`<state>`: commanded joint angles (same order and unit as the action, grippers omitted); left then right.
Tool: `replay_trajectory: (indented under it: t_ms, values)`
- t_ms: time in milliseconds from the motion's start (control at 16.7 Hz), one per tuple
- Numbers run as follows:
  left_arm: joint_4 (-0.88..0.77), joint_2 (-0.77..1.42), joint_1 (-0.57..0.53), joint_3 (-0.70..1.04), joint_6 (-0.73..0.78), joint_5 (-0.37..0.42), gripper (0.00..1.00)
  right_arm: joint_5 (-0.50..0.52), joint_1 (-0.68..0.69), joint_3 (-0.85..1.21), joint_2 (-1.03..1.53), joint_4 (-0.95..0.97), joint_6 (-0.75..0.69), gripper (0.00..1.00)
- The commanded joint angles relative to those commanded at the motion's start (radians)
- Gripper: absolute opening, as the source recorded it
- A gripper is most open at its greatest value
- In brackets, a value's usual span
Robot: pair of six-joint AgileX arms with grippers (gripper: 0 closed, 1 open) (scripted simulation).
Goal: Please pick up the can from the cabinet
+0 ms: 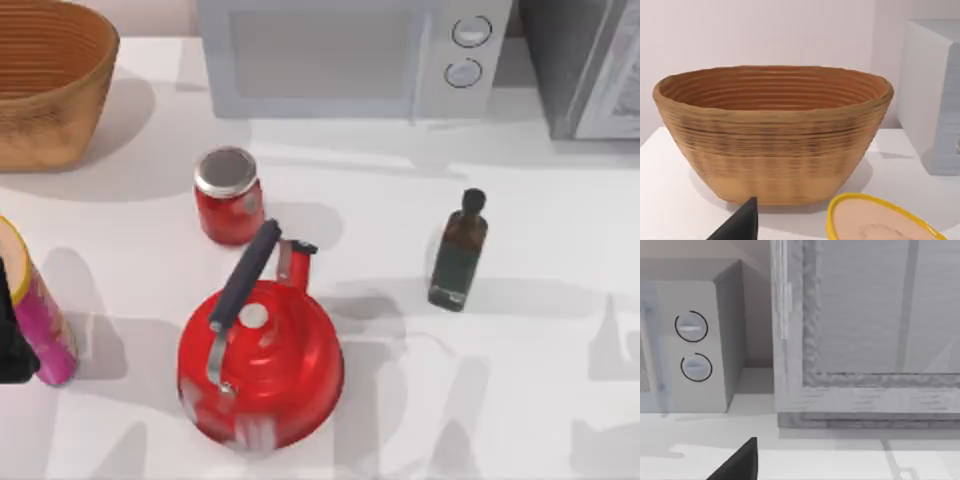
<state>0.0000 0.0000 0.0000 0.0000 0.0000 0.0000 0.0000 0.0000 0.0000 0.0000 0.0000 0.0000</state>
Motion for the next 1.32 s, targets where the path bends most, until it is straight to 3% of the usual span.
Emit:
replay_trajectory:
  t_ms: [240, 480, 1320]
  values:
    - [0.000, 0.000, 0.000, 0.000, 0.000, 0.000, 1.00, 0.004, 0.006, 0.033, 0.032, -0.009, 0.001, 1.00]
    - [0.000, 0.000, 0.000, 0.000, 0.000, 0.000, 1.00, 0.030, 0.032, 0.225, 0.210, -0.064, 0.003, 1.00]
    - [0.000, 0.000, 0.000, 0.000, 0.000, 0.000, 1.00, 0.173, 0.163, 1.539, 1.172, -0.369, 0.014, 1.00]
